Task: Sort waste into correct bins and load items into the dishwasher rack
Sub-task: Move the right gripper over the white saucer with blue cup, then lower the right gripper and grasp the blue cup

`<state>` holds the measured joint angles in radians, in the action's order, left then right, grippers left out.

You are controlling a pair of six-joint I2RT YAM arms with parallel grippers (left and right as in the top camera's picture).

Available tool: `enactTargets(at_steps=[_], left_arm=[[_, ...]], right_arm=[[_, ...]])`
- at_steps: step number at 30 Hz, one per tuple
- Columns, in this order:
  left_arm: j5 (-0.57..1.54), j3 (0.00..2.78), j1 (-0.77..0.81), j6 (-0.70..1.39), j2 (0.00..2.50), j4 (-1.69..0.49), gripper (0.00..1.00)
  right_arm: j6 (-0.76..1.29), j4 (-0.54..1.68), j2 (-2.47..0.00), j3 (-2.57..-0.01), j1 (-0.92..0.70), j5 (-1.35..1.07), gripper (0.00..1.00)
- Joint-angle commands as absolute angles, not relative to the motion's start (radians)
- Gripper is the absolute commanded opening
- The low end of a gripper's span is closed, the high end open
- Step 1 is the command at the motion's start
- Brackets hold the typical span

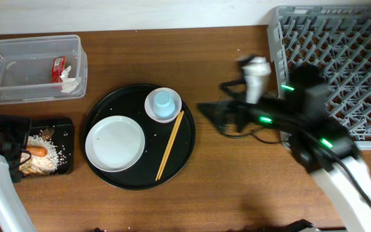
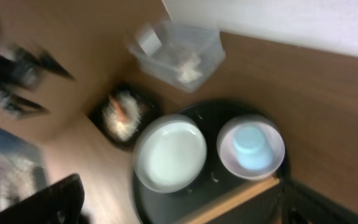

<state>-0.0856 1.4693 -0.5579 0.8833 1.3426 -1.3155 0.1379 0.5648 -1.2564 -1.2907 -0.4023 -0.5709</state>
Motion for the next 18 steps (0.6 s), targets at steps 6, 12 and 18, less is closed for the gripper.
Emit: enactTargets(at_steps=[6,12,18], left_arm=[[-0.091,1.471,-0.561,0.893,1.336,-1.315,0.99],[-0.091,1.471,-0.561,0.894,1.336,-1.315,0.99],[-0.091,1.471,-0.561,0.893,1.336,-1.315,0.99]], right_arm=[[0.049,0.433,-1.627,-1.412,-0.655,-0.22,0.98],[0.049,0.296,-1.814,-1.412,-0.662,-0.153,0.98],[0.056,0.212,-1.929,-1.412,-0.662,-0.148,0.98]])
